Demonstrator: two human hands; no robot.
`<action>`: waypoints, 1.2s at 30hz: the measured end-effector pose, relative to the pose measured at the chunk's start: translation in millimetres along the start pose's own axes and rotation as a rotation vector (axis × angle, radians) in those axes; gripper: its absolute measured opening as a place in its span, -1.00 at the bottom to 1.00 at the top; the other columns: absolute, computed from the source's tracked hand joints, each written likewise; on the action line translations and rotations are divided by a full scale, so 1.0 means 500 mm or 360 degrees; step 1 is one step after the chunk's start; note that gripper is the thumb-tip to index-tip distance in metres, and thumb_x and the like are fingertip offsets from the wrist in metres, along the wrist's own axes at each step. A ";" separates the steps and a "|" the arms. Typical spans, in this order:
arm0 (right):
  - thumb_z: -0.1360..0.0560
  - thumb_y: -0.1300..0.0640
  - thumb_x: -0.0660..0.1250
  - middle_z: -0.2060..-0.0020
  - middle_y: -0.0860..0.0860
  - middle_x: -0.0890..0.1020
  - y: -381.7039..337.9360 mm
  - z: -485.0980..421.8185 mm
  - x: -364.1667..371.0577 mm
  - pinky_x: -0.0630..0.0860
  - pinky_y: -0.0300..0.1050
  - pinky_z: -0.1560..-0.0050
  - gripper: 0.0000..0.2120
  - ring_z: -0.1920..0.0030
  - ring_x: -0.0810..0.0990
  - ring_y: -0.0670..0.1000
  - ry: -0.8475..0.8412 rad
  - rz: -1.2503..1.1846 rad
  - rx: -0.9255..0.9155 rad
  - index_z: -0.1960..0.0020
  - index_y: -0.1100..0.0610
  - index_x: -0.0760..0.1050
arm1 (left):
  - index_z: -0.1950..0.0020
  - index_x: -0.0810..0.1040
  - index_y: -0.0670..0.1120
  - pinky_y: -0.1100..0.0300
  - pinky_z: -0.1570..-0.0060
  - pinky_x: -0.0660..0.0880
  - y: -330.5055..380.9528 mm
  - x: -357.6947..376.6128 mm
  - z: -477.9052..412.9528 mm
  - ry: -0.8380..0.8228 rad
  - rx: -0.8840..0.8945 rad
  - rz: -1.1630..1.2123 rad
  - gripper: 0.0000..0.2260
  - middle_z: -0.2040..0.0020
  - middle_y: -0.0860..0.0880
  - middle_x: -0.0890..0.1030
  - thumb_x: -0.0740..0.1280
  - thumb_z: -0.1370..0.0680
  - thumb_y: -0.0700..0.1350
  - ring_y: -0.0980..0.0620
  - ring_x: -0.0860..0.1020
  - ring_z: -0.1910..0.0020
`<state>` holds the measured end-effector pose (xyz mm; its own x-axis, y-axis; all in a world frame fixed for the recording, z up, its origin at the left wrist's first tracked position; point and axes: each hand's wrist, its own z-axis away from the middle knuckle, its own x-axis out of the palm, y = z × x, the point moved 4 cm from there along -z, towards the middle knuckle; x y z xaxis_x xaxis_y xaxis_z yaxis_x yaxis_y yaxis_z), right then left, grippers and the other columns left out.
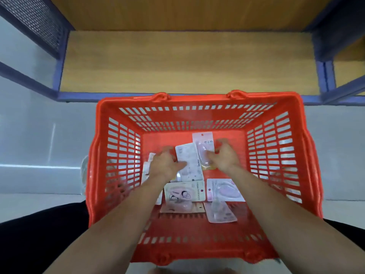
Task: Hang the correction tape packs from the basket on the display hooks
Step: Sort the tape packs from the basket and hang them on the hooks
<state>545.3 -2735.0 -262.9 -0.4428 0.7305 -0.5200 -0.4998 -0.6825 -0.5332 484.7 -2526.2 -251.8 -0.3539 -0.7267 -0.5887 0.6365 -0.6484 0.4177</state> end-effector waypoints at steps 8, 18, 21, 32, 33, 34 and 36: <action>-0.36 0.26 0.55 0.19 -0.04 0.60 0.014 -0.014 0.034 0.56 0.00 0.15 -0.61 0.13 0.63 0.08 -0.0027 -0.0174 0.0075 -0.03 0.09 0.40 | 0.12 0.44 0.06 -0.04 0.02 0.62 -0.021 0.011 -0.034 0.0049 -0.0141 0.0421 -0.68 0.11 0.00 0.71 0.59 -0.41 -0.05 -0.04 0.69 0.09; -0.48 0.29 0.46 0.08 -0.07 0.63 -0.014 0.032 -0.007 0.56 -0.16 0.08 -0.72 0.07 0.63 -0.02 0.0009 -0.0333 -0.0196 -0.03 0.01 0.44 | 0.01 0.43 -0.02 0.13 0.38 0.55 0.054 -0.010 -0.006 0.0032 0.0058 0.1064 -0.77 -0.06 -0.13 0.67 0.47 -0.56 -0.20 -0.16 0.70 0.09; -0.51 0.33 0.41 0.09 -0.06 0.66 -0.023 0.037 0.002 0.49 -0.22 0.03 -0.79 0.07 0.63 -0.04 -0.0065 -0.0431 -0.0229 -0.09 0.10 0.55 | -0.02 0.48 -0.01 0.05 0.17 0.58 0.074 0.021 0.003 -0.0106 0.0164 0.1091 -0.75 -0.03 0.00 0.61 0.49 -0.52 -0.26 -0.03 0.62 0.04; -0.29 0.05 0.56 0.07 -0.04 0.74 0.001 0.013 -0.005 0.64 0.12 -0.10 -0.65 0.02 0.72 0.03 -0.0151 -0.0536 -0.0092 -0.05 -0.05 0.61 | -0.12 0.56 -0.01 0.20 0.11 0.49 0.085 0.060 -0.018 -0.0228 0.0271 0.1037 -0.70 0.02 -0.13 0.70 0.44 -0.53 -0.36 0.11 0.60 0.15; -0.24 0.02 0.54 0.06 -0.04 0.74 0.009 0.009 -0.006 0.63 0.16 -0.10 -0.57 0.01 0.72 0.05 -0.0141 -0.0536 -0.0066 -0.10 -0.03 0.59 | -0.13 0.56 -0.03 0.23 0.08 0.46 0.085 0.065 -0.021 -0.0212 0.0255 0.1003 -0.70 0.05 -0.11 0.68 0.46 -0.52 -0.36 0.13 0.59 0.16; -0.24 0.05 0.54 0.03 -0.02 0.74 0.016 0.004 -0.006 0.63 0.19 -0.11 -0.52 -0.01 0.72 0.08 -0.0146 -0.0551 -0.0045 -0.15 0.00 0.57 | -0.14 0.55 -0.04 0.23 0.05 0.44 0.086 0.069 -0.026 -0.0174 0.0242 0.0960 -0.69 0.07 -0.08 0.66 0.49 -0.50 -0.33 0.14 0.57 0.14; -0.32 0.18 0.56 0.00 0.03 0.73 0.020 0.005 -0.008 0.62 0.21 -0.13 -0.52 -0.05 0.71 0.11 -0.0182 -0.0601 -0.0044 -0.21 0.08 0.55 | -0.17 0.51 -0.02 0.25 0.05 0.43 0.086 0.071 -0.030 -0.0083 0.0193 0.0896 -0.63 0.06 0.02 0.59 0.56 -0.46 -0.24 0.12 0.55 0.08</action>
<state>540.3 -2744.4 -264.6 -0.3124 0.9272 -0.2067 -0.6239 -0.3644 -0.6913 509.8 -2576.2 -265.2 -0.0186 -0.9755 -0.2194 0.6545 -0.1778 0.7349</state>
